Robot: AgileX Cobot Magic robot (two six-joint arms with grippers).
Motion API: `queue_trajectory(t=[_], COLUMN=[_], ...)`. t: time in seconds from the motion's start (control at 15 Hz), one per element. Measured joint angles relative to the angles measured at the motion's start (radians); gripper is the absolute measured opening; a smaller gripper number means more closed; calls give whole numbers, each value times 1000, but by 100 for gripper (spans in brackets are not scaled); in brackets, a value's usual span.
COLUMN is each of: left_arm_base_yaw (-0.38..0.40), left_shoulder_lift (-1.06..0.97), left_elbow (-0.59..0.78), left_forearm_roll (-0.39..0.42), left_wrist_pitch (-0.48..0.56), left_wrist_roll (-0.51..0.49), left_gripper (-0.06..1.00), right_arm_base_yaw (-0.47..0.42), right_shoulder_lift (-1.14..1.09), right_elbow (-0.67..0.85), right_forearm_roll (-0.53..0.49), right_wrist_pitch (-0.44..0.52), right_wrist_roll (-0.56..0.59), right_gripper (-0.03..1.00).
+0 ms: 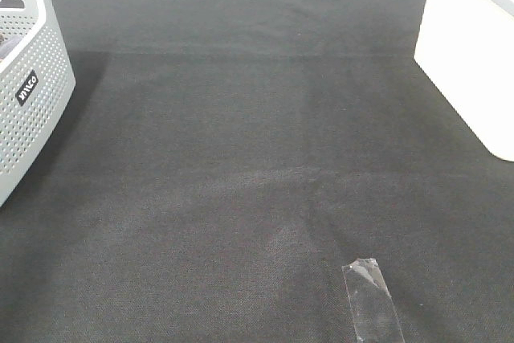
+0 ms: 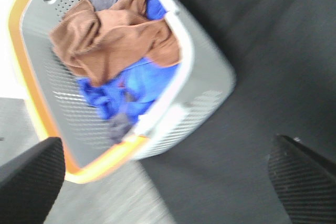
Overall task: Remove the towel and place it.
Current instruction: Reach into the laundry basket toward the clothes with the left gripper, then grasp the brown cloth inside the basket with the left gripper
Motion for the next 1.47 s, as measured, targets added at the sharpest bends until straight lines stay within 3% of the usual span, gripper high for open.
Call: queue_trajectory(t=[0.13, 0.4, 0.6, 1.0, 1.47], left_arm_base_yaw=[0, 0, 0, 0, 11], left_shoulder_lift=[241, 650, 938, 1219, 1312], left_elbow=[-172, -475, -660, -738, -743], left_forearm_roll=[96, 240, 340, 416, 445], left_wrist_pitch=[23, 25, 21, -11, -59], left_wrist_roll=[91, 137, 233, 329, 371], left_gripper=[99, 98, 98, 98, 98], right_arm_base_yaw=[0, 0, 0, 0, 0], right_shoulder_lift=[0, 0, 0, 0, 0], right_elbow=[0, 0, 0, 0, 0], right_forearm_roll=[0, 0, 0, 0, 0], right_wrist_pitch=[0, 0, 0, 0, 0], right_wrist_roll=[0, 0, 0, 0, 0], right_gripper=[61, 61, 61, 61, 61])
